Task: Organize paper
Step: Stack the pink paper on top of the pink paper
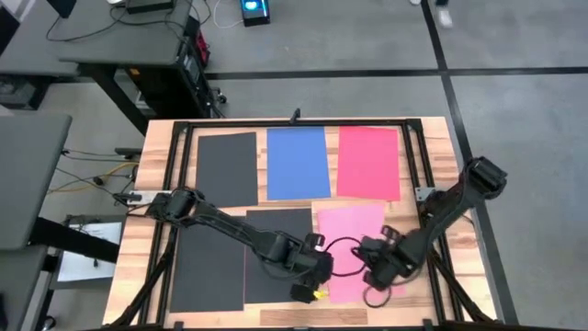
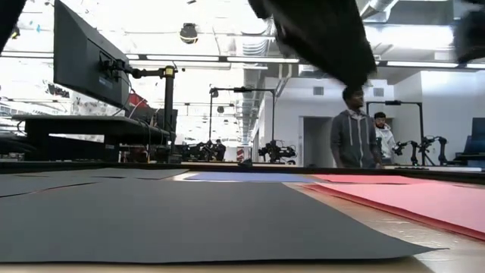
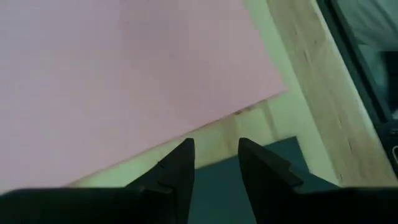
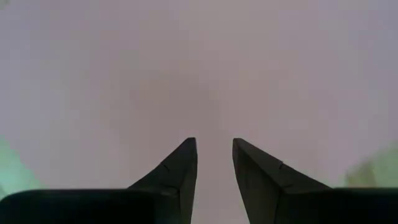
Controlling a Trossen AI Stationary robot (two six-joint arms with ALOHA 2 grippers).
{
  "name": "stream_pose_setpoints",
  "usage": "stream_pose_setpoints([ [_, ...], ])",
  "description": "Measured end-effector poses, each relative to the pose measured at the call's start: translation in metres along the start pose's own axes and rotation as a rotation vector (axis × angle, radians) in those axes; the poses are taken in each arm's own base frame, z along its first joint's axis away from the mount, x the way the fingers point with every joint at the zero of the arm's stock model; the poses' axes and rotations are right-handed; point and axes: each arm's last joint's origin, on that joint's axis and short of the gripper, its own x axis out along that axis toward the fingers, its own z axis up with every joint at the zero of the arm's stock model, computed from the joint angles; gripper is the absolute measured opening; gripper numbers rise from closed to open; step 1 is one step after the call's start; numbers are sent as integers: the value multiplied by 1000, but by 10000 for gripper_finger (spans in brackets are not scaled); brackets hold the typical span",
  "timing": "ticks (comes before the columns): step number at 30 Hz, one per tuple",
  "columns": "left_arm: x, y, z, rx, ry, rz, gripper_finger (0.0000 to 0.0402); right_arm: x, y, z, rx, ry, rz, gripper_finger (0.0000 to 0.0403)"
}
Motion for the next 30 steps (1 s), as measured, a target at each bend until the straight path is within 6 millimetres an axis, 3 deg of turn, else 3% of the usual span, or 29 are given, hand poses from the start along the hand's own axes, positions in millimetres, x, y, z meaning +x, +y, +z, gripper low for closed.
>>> stream_pose_setpoints([
  [4, -23, 3, -11, -3, -39, 89, 109, 7, -10, 27, -103, -24, 7, 117],
  [8, -35, 11, -43, -61, -118, 105, 109, 12, -18, 48, -194, -58, 21, 158],
  [14, -47, 47, -90, -165, -308, 143, 109, 14, -22, 64, -361, -113, 45, 214],
  [18, -43, 87, -100, -176, -309, 125, 109, 13, -14, 63, -432, -152, 83, 220],
  [25, -30, 152, -108, -168, -371, 90, 109, 7, 1, 39, -511, -137, 115, 209],
  [30, -28, 177, -118, -199, -361, 38, 109, 10, -13, 44, -550, -115, -22, 211],
])
